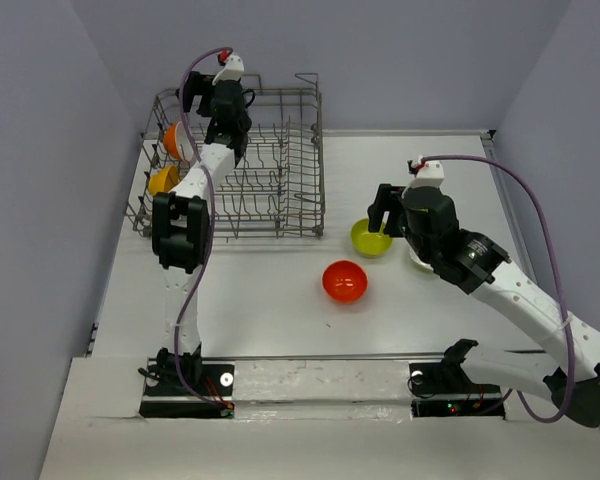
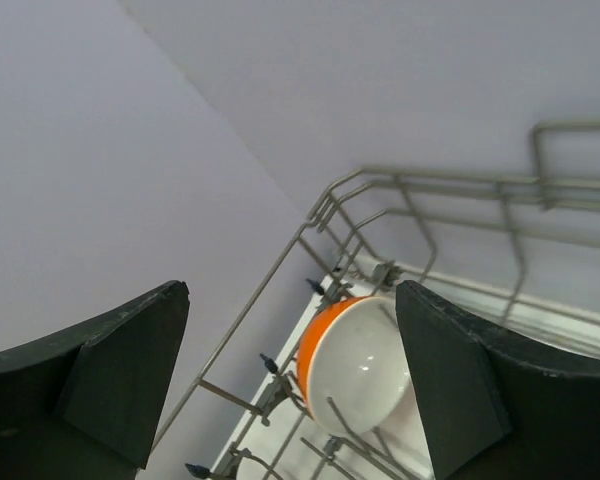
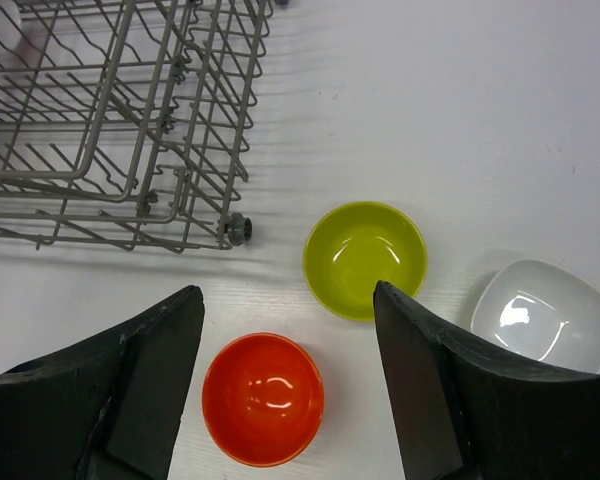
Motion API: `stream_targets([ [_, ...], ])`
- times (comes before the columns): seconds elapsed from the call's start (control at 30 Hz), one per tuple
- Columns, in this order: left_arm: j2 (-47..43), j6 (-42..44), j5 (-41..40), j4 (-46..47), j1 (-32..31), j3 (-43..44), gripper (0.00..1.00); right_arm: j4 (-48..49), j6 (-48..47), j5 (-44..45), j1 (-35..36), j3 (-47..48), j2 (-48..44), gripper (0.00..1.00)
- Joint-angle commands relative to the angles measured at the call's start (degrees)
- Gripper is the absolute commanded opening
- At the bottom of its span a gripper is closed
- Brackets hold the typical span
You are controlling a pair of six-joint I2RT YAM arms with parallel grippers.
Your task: Load the bowls into the dish rack
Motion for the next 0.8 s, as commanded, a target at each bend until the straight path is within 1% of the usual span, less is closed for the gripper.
stream_targets([
  [0.0, -8.42, -7.63, -0.95, -7.18, -5.73, 9.94, 0.99, 1.05, 0.79, 1.24, 0.52, 1.75, -2.39, 0.75],
  [0.03, -9.03, -9.73, -0.96, -9.46, -8.53, 11.8, 0.99, -0.08, 1.32, 1.24, 0.52, 2.19, -2.65, 0.75],
  [0.07, -10.17, -10.97, -0.35, -11.83, -9.95, 13.64, 0.99, -0.7, 1.58, 1.16, 0.52, 2.54, -3.18, 0.75],
  [0.1, -10.79, -12.37, 1.57, -17.69, -11.44, 17.66, 0.99, -1.49, 2.28, 1.07, 0.52, 3.42, -3.36, 0.75],
  [0.13, -11.32, -16.04, 3.07, -21.66, -14.33, 19.88, 0.98, -3.59, 2.72, 0.89, 0.52, 4.03, -3.45, 0.75],
  [0.17, -12.89, -17.64, 4.91, -25.01, -15.75, 21.82, 0.97, -4.91, 3.16, 0.72, 0.52, 4.65, -3.1, 0.75],
  [0.2, -14.04, -19.48, 7.45, -30.52, -17.16, 23.66, 0.96, -6.58, 3.78, 0.72, 0.52, 5.35, -2.84, 0.75],
  [0.23, -17.01, -23.68, 10.43, -35.19, -19.7, 23.51, 0.95, -9.55, 4.83, 0.02, 0.52, 6.32, -2.22, 0.75],
  [0.27, -18.95, -25.64, 10.46, -35.24, -20.85, 23.51, 0.95, -10.8, 5.53, -0.51, 0.52, 6.5, -2.22, 0.75],
  [0.33, -23.52, -30.29, 14.67, -39.53, -22.88, 18.6, 0.95, -14.13, 7.72, -2.0, 0.52, 6.06, -1.95, 0.75],
  [0.37, -28.94, -35.27, 19.03, -41.02, -23.93, 13.02, 0.95, -15.02, 8.78, -4.01, 0.52, 5.19, -1.95, 0.74],
  [0.4, -31.77, -38.37, 22.12, -41.3, -24.11, 9.22, 0.95, -15.73, 9.58, -5.16, 0.52, 4.57, -2.13, 0.74],
  [0.43, -34.94, -40.57, 25.37, -41.04, -24.2, 5.35, 0.95, -17.13, 11.24, -6.3, 0.52, 3.87, -2.39, 0.73],
  [0.47, -40.88, -41.64, 28.45, -40.43, -24.29, 1.05, 0.95, -17.93, 11.95, -8.4, 0.52, 2.39, -2.48, 0.72],
  [0.5, -43.64, -44.17, 30.92, -39.81, -25.07, -6.22, 0.95, -18.63, 12.57, -9.38, 0.52, 1.5, -2.57, 0.71],
  [0.53, -46.45, -44.72, 31.99, -39.55, -25.52, -9.6, 0.95, -19.68, 13.53, -10.61, 0.52, 0.62, -2.74, 0.7],
  [0.57, -51.44, -44.9, 32.95, -39.37, -25.87, -15.89, 0.95, -20.04, 13.89, -13.32, 0.52, -1.39, -2.75, 0.68],
  [0.63, -56.21, -46.31, 33.75, -39.54, -26.22, -21.29, 0.95, -20.22, 14.94, -16.23, 0.52, -3.68, -2.31, 0.67],
  [0.67, -60.41, -46.57, 34.71, -39.46, -26.23, -25.58, 0.95, -20.48, 15.38, -18.6, 0.52, -5.96, -1.26, 0.65],
  [0.77, -67.3, -47.28, 35.07, -39.63, -26.4, -30.36, 0.95, -19.08, 16.52, -22.74, 0.52, -9.74, 1.12, 0.61],
])
